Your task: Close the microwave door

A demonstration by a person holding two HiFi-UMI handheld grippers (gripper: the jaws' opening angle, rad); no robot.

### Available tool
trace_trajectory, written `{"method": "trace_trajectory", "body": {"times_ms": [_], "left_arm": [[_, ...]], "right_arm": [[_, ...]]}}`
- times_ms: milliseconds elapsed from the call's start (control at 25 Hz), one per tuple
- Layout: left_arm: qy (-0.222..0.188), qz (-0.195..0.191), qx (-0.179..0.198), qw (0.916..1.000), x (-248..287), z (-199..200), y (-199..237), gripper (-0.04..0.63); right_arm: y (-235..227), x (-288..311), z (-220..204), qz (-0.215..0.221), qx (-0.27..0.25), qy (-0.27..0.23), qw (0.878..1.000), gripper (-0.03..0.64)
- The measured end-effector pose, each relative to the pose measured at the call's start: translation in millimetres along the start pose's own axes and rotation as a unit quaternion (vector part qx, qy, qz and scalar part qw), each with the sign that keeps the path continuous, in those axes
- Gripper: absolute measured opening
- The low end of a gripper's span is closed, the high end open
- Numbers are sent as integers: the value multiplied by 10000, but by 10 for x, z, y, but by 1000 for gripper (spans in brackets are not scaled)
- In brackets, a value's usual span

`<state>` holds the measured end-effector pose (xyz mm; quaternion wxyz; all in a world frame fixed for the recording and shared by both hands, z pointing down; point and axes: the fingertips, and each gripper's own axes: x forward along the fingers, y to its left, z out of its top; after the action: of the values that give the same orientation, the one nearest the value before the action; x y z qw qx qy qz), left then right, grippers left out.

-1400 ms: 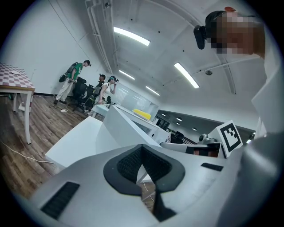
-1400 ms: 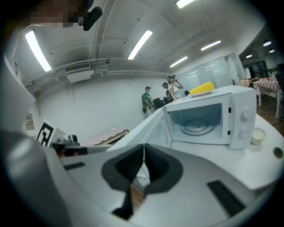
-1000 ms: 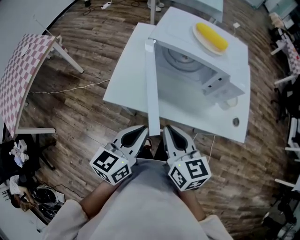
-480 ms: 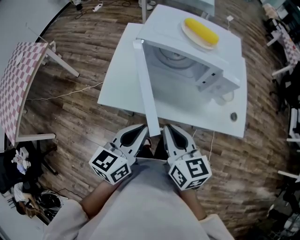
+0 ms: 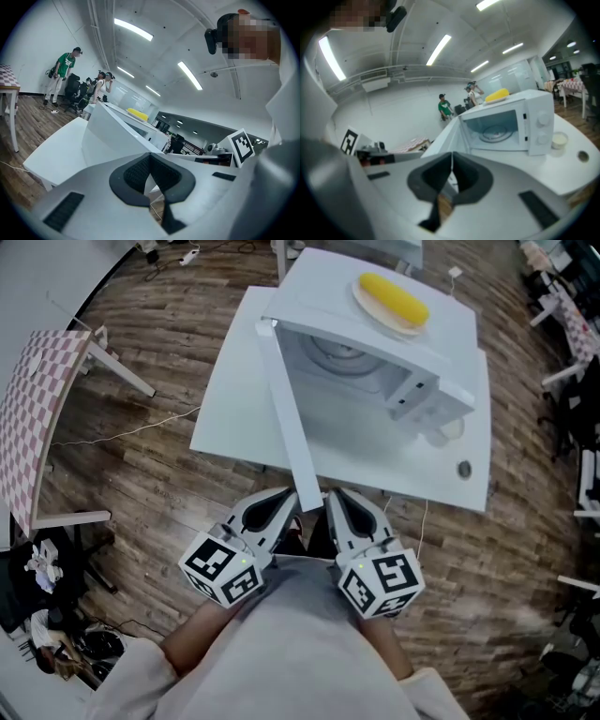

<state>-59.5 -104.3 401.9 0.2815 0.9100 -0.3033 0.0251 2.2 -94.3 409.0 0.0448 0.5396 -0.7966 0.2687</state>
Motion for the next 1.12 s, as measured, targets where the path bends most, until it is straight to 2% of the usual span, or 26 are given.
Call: {"method": "trace_trajectory", "body": {"times_ms": [1120], "left_arm": [[262,-324,71,9991,390,-41,-159,18]], "right_arm": [[-375,-103,115,-308,231,-114,9992,23]]}}
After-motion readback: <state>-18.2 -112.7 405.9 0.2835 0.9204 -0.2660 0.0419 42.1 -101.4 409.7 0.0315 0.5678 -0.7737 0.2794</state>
